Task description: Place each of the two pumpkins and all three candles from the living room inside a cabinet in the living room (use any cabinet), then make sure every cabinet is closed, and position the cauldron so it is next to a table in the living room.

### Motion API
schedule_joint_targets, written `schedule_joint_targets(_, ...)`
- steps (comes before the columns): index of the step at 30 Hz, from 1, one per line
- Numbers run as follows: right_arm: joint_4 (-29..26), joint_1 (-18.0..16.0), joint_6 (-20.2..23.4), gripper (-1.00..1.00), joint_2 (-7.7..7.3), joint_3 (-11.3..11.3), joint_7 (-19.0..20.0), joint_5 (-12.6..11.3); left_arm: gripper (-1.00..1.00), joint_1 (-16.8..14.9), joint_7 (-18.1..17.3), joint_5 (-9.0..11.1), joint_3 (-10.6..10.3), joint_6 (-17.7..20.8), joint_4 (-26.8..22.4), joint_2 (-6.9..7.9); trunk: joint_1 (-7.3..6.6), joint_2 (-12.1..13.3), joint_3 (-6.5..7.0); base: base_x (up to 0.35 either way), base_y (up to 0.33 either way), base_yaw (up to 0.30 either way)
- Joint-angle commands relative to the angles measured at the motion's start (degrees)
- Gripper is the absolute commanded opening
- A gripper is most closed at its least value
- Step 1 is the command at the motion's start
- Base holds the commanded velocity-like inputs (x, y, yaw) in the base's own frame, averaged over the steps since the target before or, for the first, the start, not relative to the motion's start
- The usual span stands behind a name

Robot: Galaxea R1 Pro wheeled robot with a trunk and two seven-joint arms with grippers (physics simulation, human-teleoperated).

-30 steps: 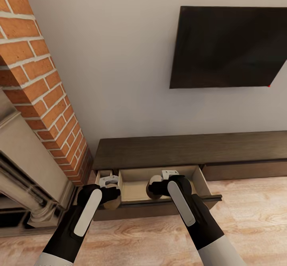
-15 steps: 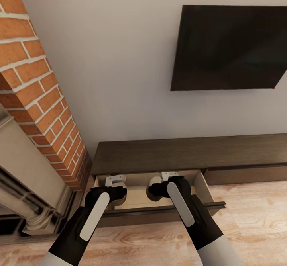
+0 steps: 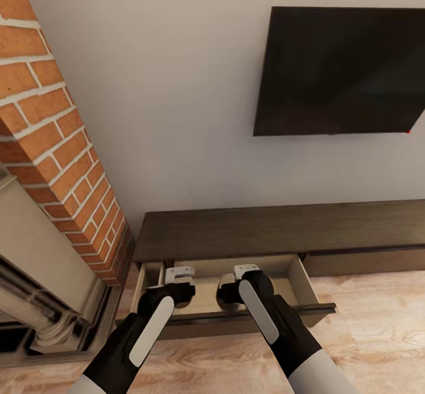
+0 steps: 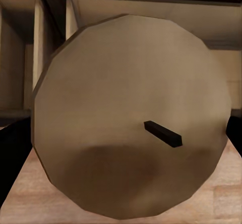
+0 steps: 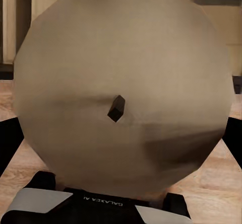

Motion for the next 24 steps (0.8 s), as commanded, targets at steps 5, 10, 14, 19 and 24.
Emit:
schedule_joint_targets(5, -0.6, 0.0, -0.3, -1.0, -0.03, 0.8, -0.6, -0.5, -1.0, 0.0, 0.8, 0.5, -0.3, -0.1, 0.0, 0.03, 0.01, 0.0, -0.06, 0.032, 0.0, 0.0)
schedule_joint_targets(10, -0.7, 0.0, -1.4, -1.0, -0.04, 1.0, -0.6, -0.5, -1.0, 0.0, 0.8, 0.6, -0.3, -0.2, -0.1, 0.0, 0.01, 0.0, -0.06, 0.016, 0.0, 0.0)
schedule_joint_targets(14, -0.6, 0.0, -2.6, -1.0, -0.07, 2.1, -0.6, -0.5, -1.0, 0.0, 0.8, 0.6, -0.3, -0.2, 0.0, 0.02, 0.01, 0.0, -0.06, 0.137, -0.009, 0.0)
schedule_joint_targets(19, -0.4, 0.0, -3.0, -1.0, -0.07, 3.3, -0.6, -0.4, -1.0, 0.0, 0.8, 0.7, -0.4, -0.2, 0.0, 0.02, 0.01, 0.0, -0.06, 0.039, -0.027, 0.0)
schedule_joint_targets(24, 0.1, 0.0, -5.0, -1.0, -0.07, 3.4, -0.7, -0.6, -1.0, 0.0, 0.8, 0.7, -0.3, -0.1, -0.1, 0.03, 0.01, 0.0, -0.06, 0.004, -0.135, 0.0)
